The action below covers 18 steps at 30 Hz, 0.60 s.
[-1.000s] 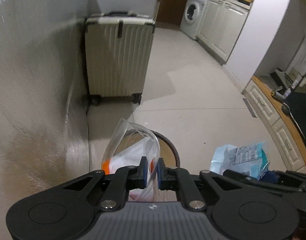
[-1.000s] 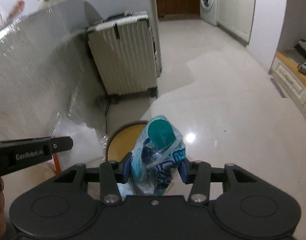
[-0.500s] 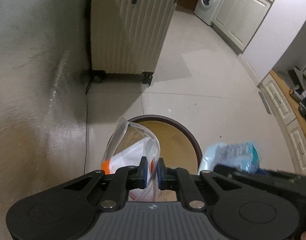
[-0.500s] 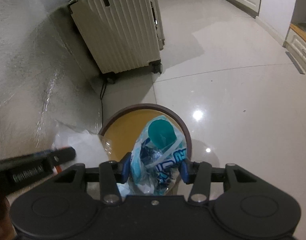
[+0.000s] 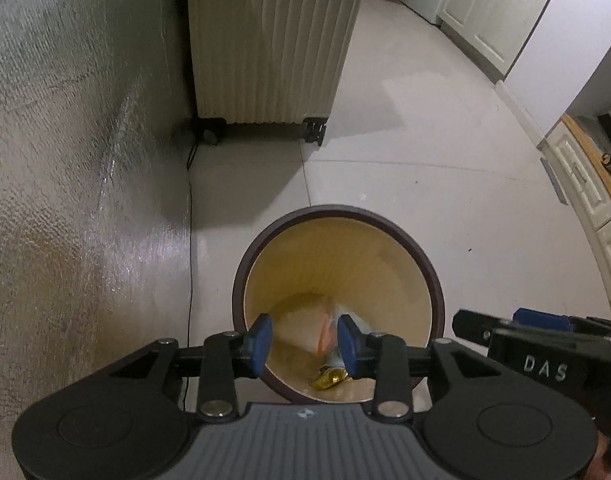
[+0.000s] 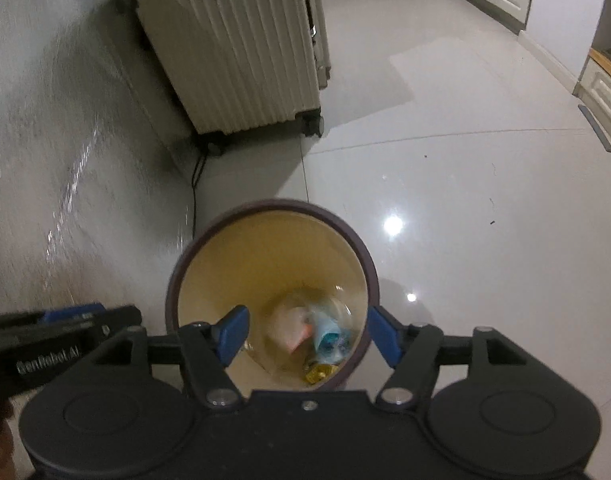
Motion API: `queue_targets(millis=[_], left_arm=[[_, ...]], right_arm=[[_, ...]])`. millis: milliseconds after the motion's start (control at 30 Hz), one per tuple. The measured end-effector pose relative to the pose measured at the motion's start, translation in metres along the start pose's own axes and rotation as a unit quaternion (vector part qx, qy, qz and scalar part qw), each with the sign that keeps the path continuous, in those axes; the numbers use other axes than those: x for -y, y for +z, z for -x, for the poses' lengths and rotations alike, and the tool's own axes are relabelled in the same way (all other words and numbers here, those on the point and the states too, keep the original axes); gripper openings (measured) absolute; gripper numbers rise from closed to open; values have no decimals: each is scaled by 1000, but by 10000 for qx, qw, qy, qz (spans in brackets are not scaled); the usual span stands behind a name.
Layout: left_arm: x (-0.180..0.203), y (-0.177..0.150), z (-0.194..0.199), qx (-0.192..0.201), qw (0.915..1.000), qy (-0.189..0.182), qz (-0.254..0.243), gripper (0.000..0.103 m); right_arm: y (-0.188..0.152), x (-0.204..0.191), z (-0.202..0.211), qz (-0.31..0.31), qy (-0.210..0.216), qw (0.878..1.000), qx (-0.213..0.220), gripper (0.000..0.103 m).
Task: Collect trash
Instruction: 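Open the left tool over the yellow bin while the right tool opens too, then lift both open tools from the bin and move back to the table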
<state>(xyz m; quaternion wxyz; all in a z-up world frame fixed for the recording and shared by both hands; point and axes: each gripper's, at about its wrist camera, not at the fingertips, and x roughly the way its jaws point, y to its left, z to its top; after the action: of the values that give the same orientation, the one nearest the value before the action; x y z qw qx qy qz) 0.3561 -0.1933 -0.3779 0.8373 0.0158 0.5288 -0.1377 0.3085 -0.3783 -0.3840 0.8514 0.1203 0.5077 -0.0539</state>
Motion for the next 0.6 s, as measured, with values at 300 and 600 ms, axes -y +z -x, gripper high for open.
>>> queue_targets(millis=[300,600], left_arm=[[2,-5,-5,-178,9998,105,-33,60],[-5,-9,0,-141,9993,335,31,100]], right_arm=[[-10,8,9,42,-56,9999,-112,67],[-11,13,17,30,-160,9999,-15,90]])
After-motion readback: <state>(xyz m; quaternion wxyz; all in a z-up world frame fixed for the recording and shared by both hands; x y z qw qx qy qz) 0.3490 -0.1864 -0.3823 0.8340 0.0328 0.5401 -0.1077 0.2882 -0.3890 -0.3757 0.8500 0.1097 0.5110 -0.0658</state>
